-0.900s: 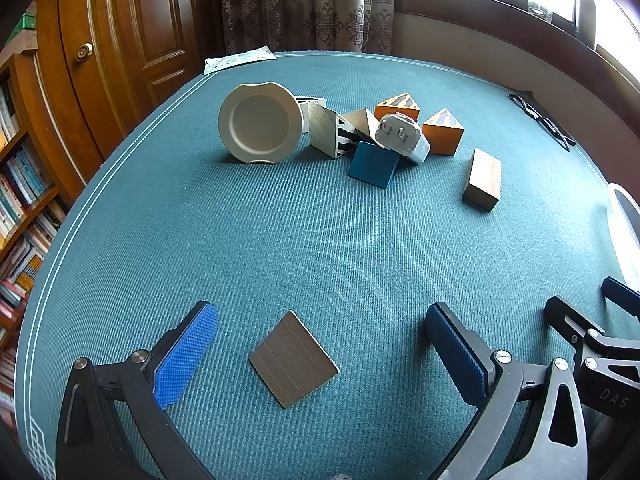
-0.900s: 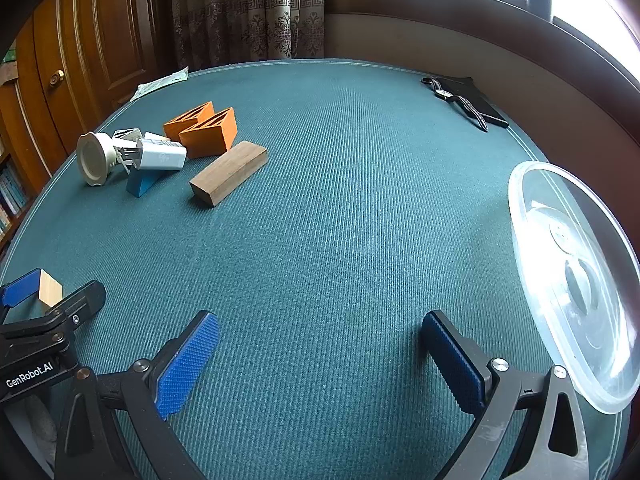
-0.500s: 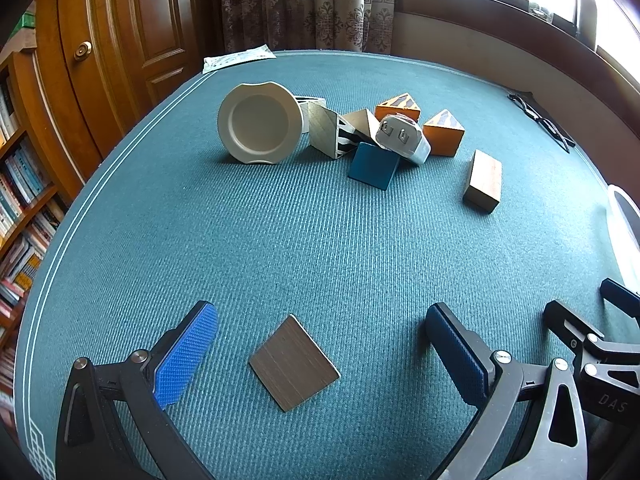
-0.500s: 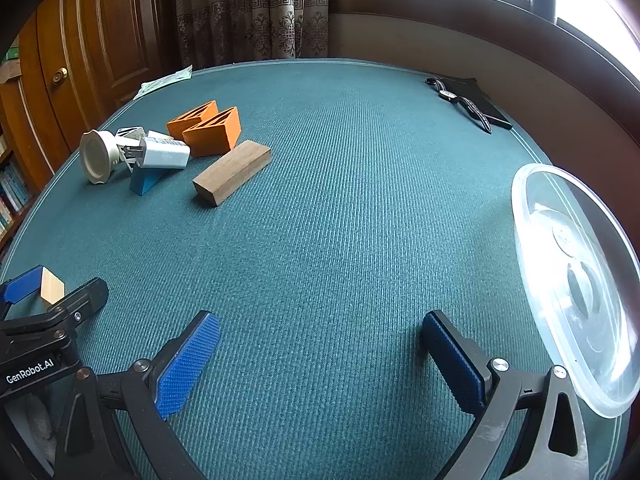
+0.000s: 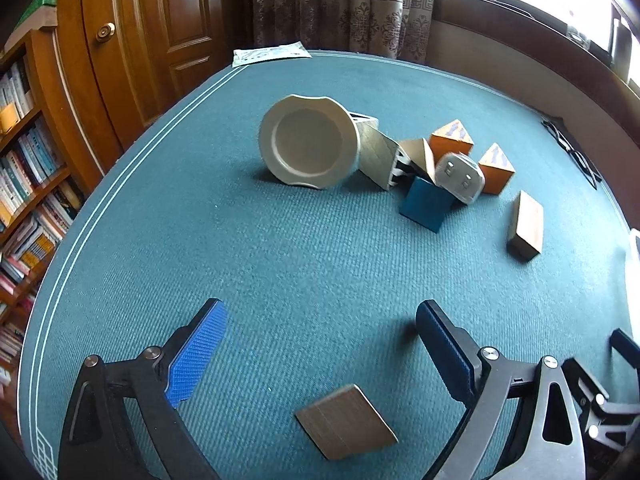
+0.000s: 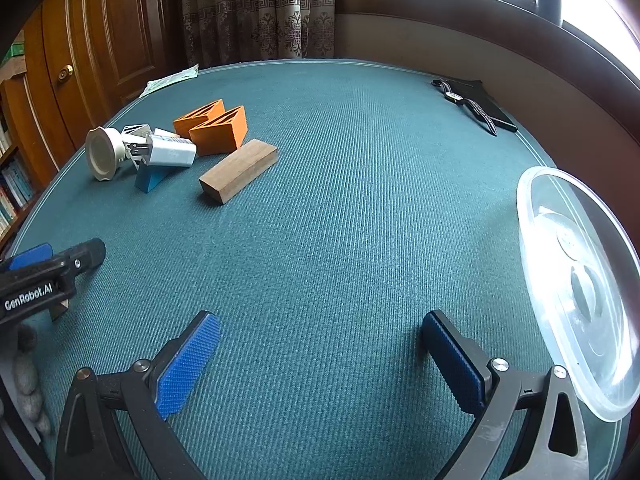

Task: Organize rigid objects
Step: 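Move the left tool toward the white plate and close on its rim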

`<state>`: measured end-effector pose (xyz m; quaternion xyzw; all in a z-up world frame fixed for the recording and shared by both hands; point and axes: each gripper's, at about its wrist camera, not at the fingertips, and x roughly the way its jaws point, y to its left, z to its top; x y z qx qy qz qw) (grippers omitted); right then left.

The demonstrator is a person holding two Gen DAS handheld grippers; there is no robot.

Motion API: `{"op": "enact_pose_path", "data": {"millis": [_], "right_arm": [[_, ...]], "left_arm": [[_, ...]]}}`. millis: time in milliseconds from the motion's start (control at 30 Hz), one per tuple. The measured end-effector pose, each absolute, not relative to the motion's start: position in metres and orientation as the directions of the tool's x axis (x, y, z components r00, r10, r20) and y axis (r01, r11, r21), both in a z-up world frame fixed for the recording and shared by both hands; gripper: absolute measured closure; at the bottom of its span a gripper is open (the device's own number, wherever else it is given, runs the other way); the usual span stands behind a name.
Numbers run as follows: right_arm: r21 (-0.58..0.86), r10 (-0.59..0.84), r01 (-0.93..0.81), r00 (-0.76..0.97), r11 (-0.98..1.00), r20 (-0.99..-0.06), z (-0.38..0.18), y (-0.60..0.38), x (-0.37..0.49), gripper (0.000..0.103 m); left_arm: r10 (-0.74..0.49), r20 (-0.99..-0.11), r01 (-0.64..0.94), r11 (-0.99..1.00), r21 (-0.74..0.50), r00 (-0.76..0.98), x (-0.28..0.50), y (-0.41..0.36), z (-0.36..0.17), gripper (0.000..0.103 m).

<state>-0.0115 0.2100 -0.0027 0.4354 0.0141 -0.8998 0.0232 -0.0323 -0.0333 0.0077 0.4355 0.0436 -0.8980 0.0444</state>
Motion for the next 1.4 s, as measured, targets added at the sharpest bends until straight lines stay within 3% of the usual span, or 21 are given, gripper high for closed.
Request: {"op": "enact_pose_path", "data": {"millis": [333,700,933,1100,1200,1400], "right_arm": [[-0.005,-0.032,0.059,-0.619,-0.998,-0.785,-0.002,0.206,-0.011,0.000],[-0.006,-0.031,0.057,-0.619,-0.998,-0.785,-0.002,0.205,-0.011,0.000],[-0.008,-0.031,0.060,-0.619,-0.998,-0.785,-0.002,0.203,-0.011,0.000],[-0.008,-0.032,0.062,-0.619,-0.998,-0.785,-0.001,0.203,-0.011,0.000],[-0.010,-0.031,0.063,-0.620,-0.998,-0.784,-0.001,0.200,-0.010,0.000],[-0.010,-0.032,0.064,-0.619,-0.998,-0.784,-0.001,0.200,-0.010,0.000]], "left_arm": [[-0.118,-0.742,0.181,-0.983,-0.005,-0.660,-0.079,-0.045,0.024,0.007],[-0.122,-0.712,0.179,-0.984,-0.005,-0.691,-0.108,-0.046,0.030,0.007],[-0.080,-0.733,0.170,-0.984,-0.049,-0.675,-0.116,-0.054,0.021,0.034],[-0.053,-0.732,0.163,-0.983,-0.079,-0.679,-0.115,-0.058,0.018,0.046],[-0.033,-0.737,0.157,-0.983,-0.099,-0.675,-0.115,-0.059,0.017,0.061],[-0.019,-0.721,0.152,-0.981,-0.120,-0.693,-0.108,-0.061,0.021,0.072]]}}
